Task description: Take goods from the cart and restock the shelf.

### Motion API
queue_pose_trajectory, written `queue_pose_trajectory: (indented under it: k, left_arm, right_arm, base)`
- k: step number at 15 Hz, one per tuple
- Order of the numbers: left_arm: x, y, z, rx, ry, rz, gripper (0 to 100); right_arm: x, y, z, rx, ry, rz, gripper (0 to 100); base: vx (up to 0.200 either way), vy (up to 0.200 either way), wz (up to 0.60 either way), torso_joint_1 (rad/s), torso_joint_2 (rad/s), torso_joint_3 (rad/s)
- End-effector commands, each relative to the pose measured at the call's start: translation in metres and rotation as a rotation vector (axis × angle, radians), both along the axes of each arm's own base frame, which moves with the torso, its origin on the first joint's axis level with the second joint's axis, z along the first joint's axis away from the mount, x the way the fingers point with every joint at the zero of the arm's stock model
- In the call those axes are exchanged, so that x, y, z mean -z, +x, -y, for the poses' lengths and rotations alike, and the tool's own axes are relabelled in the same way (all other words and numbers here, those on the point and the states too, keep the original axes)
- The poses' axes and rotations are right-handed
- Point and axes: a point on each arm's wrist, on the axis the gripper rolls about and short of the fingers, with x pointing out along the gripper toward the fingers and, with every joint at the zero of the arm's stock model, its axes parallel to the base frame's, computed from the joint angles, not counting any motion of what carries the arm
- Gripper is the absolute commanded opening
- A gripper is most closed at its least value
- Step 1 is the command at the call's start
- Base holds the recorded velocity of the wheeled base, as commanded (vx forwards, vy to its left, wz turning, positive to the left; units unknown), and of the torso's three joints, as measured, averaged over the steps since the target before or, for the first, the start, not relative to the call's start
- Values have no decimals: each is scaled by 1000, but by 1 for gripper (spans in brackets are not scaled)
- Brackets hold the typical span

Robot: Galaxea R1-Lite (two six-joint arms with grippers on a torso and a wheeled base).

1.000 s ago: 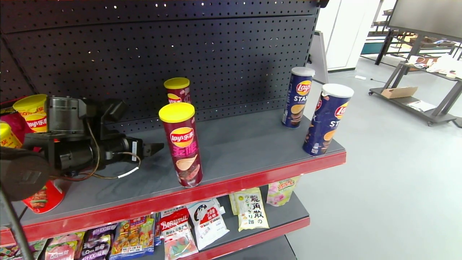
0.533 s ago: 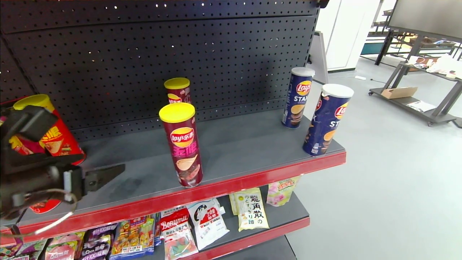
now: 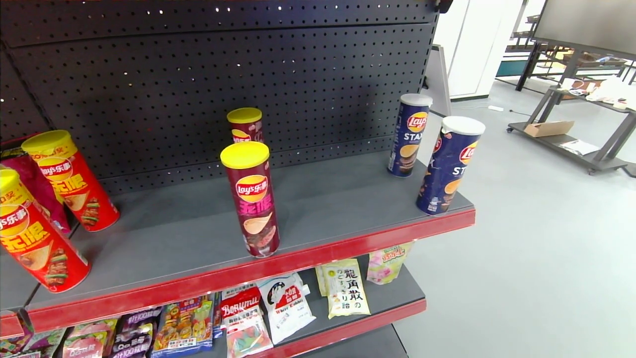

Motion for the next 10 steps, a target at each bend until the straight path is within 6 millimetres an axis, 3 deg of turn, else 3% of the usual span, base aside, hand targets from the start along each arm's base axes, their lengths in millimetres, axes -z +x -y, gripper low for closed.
queue_pose_trajectory:
  k: [1, 10]
  left_arm:
    - [16, -27, -4, -4, -36, 112, 100]
    - [36, -31, -8, -19, 14, 121, 100]
  right_arm:
    - [0, 0, 0, -1, 0, -1, 100]
    - [0, 0, 0, -7, -2, -1, 100]
  base:
    - [0, 0, 0, 0, 0, 0]
    - [0, 0, 0, 0, 0, 0]
